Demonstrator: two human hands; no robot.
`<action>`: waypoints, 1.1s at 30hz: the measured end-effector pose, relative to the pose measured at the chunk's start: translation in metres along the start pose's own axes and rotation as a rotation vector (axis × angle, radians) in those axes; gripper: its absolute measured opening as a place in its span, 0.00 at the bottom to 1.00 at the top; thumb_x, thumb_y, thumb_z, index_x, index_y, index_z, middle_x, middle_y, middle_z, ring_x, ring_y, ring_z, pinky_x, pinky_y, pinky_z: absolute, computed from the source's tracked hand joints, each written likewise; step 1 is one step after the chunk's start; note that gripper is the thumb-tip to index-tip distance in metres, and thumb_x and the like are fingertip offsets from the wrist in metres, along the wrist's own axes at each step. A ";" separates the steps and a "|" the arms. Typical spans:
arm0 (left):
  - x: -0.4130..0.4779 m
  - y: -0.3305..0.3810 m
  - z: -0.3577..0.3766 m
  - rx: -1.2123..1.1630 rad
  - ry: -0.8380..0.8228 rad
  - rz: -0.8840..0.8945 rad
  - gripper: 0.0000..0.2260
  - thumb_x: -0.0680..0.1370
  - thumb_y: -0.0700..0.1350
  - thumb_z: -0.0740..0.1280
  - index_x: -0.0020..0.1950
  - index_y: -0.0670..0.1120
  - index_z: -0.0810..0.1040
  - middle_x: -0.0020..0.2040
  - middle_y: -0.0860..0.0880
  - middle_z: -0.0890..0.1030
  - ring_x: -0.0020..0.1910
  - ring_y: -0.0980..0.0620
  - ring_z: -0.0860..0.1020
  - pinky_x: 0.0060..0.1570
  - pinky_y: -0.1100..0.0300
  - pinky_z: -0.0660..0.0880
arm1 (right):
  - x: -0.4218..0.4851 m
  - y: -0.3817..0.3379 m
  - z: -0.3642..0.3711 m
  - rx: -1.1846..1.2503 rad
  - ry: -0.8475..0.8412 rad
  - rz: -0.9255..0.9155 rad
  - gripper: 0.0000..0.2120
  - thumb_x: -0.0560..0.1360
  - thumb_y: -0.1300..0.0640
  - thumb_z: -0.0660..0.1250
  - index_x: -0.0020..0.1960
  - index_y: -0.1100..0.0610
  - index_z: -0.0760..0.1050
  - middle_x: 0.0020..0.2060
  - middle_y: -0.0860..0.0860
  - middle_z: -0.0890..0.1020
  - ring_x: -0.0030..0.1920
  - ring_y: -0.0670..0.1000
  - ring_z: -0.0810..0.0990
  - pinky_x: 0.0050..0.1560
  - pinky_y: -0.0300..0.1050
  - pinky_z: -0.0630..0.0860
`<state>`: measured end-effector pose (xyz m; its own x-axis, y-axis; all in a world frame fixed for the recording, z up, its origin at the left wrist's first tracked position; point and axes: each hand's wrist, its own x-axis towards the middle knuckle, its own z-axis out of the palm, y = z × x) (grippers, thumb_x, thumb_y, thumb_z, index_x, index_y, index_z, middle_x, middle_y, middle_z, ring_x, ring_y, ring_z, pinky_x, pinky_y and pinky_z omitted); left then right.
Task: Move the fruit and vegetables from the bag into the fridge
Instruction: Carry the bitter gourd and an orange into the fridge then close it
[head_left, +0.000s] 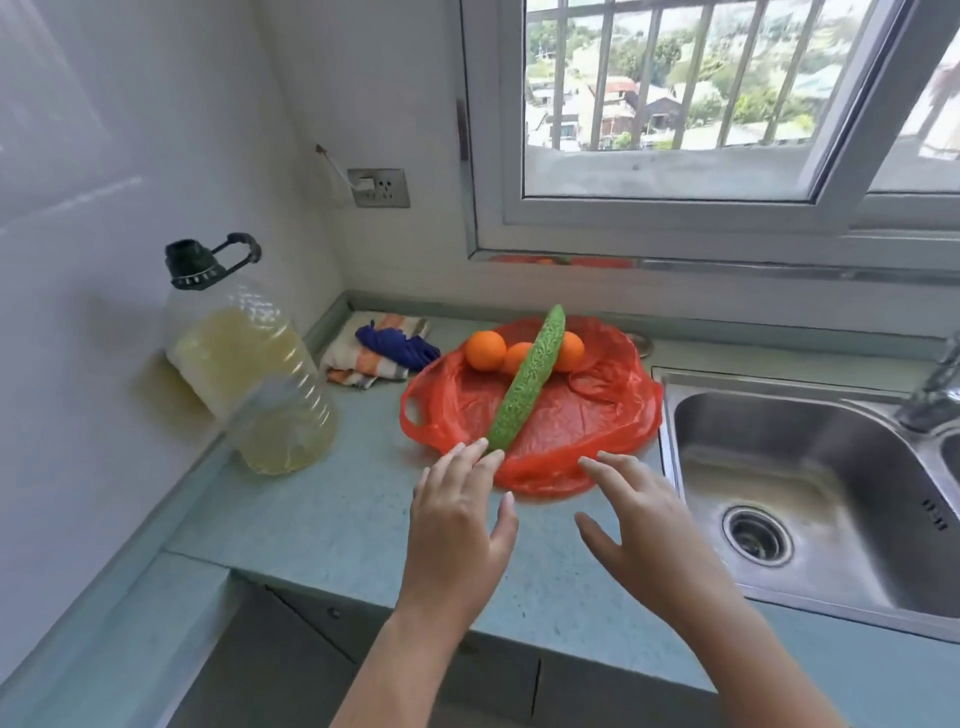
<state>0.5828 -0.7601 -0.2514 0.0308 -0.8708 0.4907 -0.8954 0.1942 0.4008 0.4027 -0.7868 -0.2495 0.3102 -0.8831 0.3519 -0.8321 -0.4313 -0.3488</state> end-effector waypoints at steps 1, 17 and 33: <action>0.007 -0.009 0.005 -0.014 -0.011 -0.005 0.19 0.74 0.50 0.57 0.60 0.45 0.76 0.60 0.47 0.78 0.62 0.48 0.71 0.61 0.52 0.64 | 0.009 0.001 0.005 0.000 -0.001 0.011 0.24 0.64 0.59 0.76 0.59 0.61 0.76 0.53 0.58 0.80 0.52 0.61 0.79 0.52 0.57 0.75; 0.156 -0.154 0.082 -0.166 -0.181 0.087 0.18 0.73 0.49 0.58 0.56 0.42 0.79 0.57 0.44 0.80 0.57 0.43 0.77 0.58 0.45 0.71 | 0.164 -0.011 0.119 0.070 -0.042 0.376 0.25 0.71 0.55 0.68 0.66 0.58 0.69 0.63 0.58 0.72 0.64 0.57 0.70 0.60 0.51 0.69; 0.244 -0.190 0.166 -0.233 -0.340 -0.060 0.18 0.73 0.45 0.63 0.61 0.42 0.76 0.63 0.43 0.76 0.62 0.43 0.72 0.64 0.50 0.64 | 0.238 0.050 0.163 0.373 -0.115 0.733 0.36 0.74 0.54 0.66 0.75 0.55 0.50 0.68 0.55 0.63 0.68 0.51 0.62 0.64 0.39 0.59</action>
<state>0.6868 -1.0841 -0.3361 -0.1034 -0.9758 0.1927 -0.7709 0.2010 0.6045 0.5101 -1.0486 -0.3250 -0.1895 -0.9686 -0.1608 -0.6406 0.2461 -0.7274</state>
